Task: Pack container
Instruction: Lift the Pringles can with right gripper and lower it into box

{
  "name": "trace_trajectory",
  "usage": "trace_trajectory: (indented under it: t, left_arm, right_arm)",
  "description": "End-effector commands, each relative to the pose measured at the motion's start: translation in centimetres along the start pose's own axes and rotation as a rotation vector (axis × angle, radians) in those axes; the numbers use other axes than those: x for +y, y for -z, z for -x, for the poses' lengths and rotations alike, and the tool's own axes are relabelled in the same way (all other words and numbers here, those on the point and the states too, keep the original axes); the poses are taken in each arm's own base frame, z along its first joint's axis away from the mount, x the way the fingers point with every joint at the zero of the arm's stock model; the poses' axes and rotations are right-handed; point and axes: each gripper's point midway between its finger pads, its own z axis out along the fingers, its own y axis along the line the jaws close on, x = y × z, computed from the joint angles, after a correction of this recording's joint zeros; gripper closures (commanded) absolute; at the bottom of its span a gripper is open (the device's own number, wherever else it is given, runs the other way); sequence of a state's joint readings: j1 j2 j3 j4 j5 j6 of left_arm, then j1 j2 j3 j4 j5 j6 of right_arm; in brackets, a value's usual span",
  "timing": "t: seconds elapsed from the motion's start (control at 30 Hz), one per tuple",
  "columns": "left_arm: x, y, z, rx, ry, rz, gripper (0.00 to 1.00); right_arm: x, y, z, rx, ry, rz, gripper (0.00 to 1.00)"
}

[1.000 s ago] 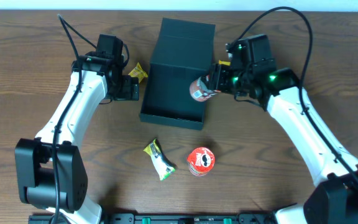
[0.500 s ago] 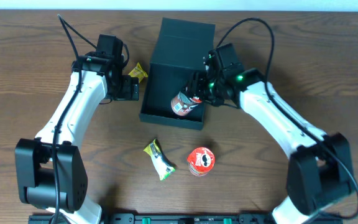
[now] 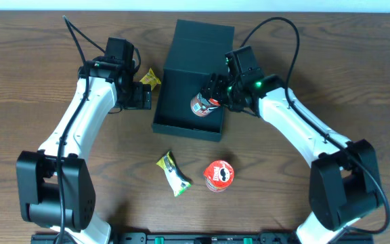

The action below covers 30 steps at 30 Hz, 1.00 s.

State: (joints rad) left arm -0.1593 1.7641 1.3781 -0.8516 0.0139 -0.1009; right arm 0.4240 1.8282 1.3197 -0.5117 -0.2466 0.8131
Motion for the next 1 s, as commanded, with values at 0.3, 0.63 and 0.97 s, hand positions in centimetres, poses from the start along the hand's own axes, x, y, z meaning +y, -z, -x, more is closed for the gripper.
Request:
trace_trajectory:
  t: [0.3, 0.63, 0.97]
  left_arm:
    - [0.5, 0.0, -0.4, 0.009, 0.005, 0.023, 0.05]
    - [0.5, 0.0, -0.3, 0.006, 0.006, 0.023, 0.05]
    - [-0.3, 0.0, 1.2, -0.052, 0.015, -0.016, 0.04]
  right_arm:
    - [2.2, -0.3, 1.0, 0.003, -0.237, 0.102, 0.34]
    - [10.1, 2.0, 0.9, 0.071, 0.015, 0.489, 0.6]
    - [4.8, 1.1, 2.4, 0.033, 0.014, 0.308, 0.95]
